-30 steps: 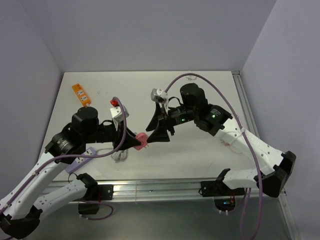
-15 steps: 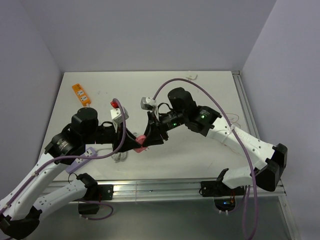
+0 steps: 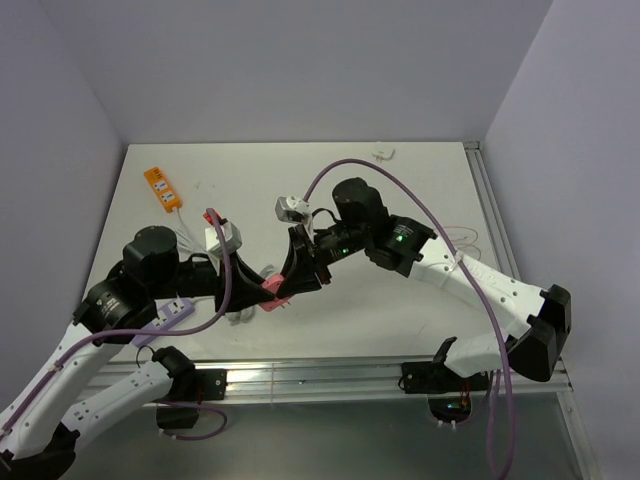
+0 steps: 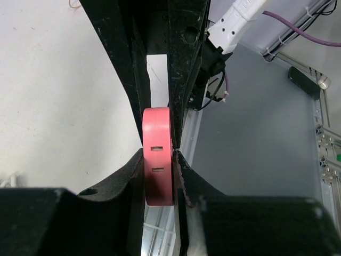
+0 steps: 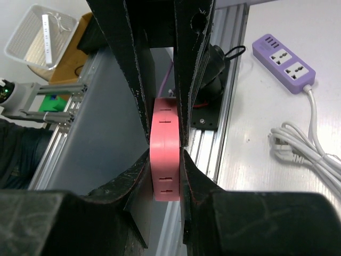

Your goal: Insert the plug

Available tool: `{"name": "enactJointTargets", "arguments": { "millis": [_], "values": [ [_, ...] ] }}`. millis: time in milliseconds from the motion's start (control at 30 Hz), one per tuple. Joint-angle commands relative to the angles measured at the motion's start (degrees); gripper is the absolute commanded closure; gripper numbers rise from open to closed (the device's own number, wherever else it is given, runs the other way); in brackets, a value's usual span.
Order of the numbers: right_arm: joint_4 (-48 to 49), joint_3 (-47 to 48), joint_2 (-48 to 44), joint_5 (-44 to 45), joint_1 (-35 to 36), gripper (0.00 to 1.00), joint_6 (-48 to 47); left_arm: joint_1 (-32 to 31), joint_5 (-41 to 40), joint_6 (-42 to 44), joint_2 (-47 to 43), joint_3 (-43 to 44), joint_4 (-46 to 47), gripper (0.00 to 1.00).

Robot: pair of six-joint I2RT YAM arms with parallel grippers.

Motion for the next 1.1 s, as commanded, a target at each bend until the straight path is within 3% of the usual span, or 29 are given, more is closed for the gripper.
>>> {"name": "enactJointTargets", "arguments": {
  "millis": [0,167,300,467,900,1067],
  "values": [
    [3.9,-1.17,-0.62,-1.26,0.08,1.0,6.05,0.16,-1.27,3.87,-1.77,0.71,5.5,0.75],
    [5.47,-0.9,0.26,-1.7,0.35,1.0,7.1,0.16,-1.71,4.4,-1.51,1.42,4.44,0.75],
    [5.22,-0.38,0.78,-1.88,0.7,1.0,6.84,0.16,0.74,4.22,-2.12,0.54,5.75,0.65],
    [5.39,-0.2,1.05,-2.14,0.79,1.0,6.84,0.16,1.45,4.04,-3.35,0.19,6.46,0.62],
    [6.97,0.42,1.49,-1.88,1.14,1.0,8.16,0.16,5.67,3.26,-2.65,-0.6,6.73,0.65],
    [7.85,0.94,1.4,-1.35,1.49,1.0,8.6,0.16,6.9,3.43,-1.25,-0.08,5.06,0.79]
  ]
}}
